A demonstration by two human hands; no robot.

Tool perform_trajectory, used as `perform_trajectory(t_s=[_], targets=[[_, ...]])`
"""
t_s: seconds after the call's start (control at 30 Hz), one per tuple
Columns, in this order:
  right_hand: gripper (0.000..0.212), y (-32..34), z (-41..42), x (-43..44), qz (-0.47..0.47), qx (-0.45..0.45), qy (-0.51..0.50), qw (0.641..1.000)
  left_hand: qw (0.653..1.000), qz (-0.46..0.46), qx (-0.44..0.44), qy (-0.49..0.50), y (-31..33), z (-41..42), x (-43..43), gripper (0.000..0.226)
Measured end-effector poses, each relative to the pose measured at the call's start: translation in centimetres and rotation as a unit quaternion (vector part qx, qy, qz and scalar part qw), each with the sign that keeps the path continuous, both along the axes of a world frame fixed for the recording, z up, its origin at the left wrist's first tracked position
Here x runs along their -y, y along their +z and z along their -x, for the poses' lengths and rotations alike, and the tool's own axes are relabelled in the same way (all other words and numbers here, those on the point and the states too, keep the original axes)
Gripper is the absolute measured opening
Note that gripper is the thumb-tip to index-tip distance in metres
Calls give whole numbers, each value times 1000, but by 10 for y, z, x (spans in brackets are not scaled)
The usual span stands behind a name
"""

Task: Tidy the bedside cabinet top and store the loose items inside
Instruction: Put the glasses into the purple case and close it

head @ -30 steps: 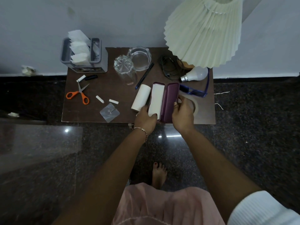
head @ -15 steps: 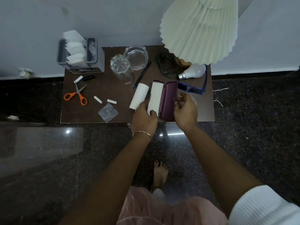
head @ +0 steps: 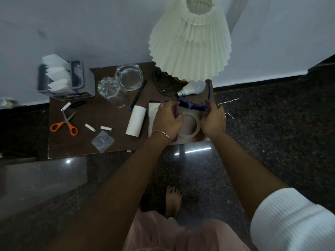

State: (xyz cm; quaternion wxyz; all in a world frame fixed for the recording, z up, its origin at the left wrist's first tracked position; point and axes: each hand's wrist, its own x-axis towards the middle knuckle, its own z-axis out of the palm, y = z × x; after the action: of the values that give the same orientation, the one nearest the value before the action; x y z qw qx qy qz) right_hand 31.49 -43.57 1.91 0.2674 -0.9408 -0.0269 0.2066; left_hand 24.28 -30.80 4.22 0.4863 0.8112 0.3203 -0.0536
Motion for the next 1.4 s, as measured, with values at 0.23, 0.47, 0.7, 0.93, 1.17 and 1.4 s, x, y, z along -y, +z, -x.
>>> perform_trajectory(t_s=[0.23, 0.47, 0.7, 0.93, 1.17, 1.4], targets=[[30, -18, -9, 7, 43, 23, 65, 997, 1000, -7, 9, -14, -25, -8, 5, 43], [21, -15, -16, 19, 35, 54, 56, 996, 999, -25, 23, 1, -30, -13, 11, 47], [23, -11, -1, 42, -20, 101, -46, 994, 998, -24, 56, 12, -21, -19, 22, 44], [18, 10, 31, 52, -189, 72, -223, 954, 996, 51, 57, 44, -4, -24, 51, 43], [12, 34, 56, 54, -385, -7, -313, 868, 960, 261, -27, 100, 7, -24, 73, 71], [18, 53, 82, 51, -436, -81, -309, 841, 931, 352, -5, 97, 22, 2, 65, 25]])
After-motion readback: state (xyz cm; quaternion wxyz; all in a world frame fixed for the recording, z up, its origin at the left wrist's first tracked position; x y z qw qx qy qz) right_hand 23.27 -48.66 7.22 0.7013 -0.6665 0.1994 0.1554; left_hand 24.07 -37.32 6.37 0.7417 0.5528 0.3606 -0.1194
